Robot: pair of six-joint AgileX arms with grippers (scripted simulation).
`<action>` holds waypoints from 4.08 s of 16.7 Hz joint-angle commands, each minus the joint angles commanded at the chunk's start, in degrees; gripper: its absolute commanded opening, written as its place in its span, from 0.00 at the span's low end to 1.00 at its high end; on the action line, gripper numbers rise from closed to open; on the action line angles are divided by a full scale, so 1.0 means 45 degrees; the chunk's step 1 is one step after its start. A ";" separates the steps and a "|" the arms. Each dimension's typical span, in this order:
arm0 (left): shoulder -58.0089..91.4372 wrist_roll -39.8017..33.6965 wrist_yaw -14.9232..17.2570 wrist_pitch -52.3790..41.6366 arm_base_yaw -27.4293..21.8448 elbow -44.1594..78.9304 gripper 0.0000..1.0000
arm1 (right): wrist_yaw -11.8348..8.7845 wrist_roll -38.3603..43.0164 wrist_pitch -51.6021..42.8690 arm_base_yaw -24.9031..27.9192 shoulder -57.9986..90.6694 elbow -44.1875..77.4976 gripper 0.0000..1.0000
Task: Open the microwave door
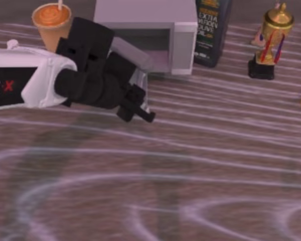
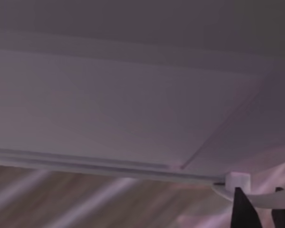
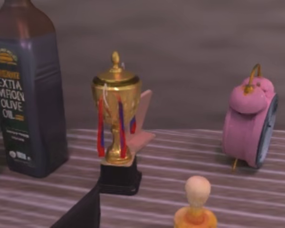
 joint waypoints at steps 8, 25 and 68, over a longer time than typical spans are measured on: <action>0.0000 0.0000 0.0000 0.0000 0.0000 0.0000 0.00 | 0.0000 0.0000 0.0000 0.0000 0.0000 0.0000 1.00; -0.0186 0.0866 0.0678 -0.0197 0.0372 -0.0199 0.00 | 0.0000 0.0000 0.0000 0.0000 0.0000 0.0000 1.00; -0.0323 0.1758 0.1342 -0.0469 0.0756 -0.0326 0.00 | 0.0000 0.0000 0.0000 0.0000 0.0000 0.0000 1.00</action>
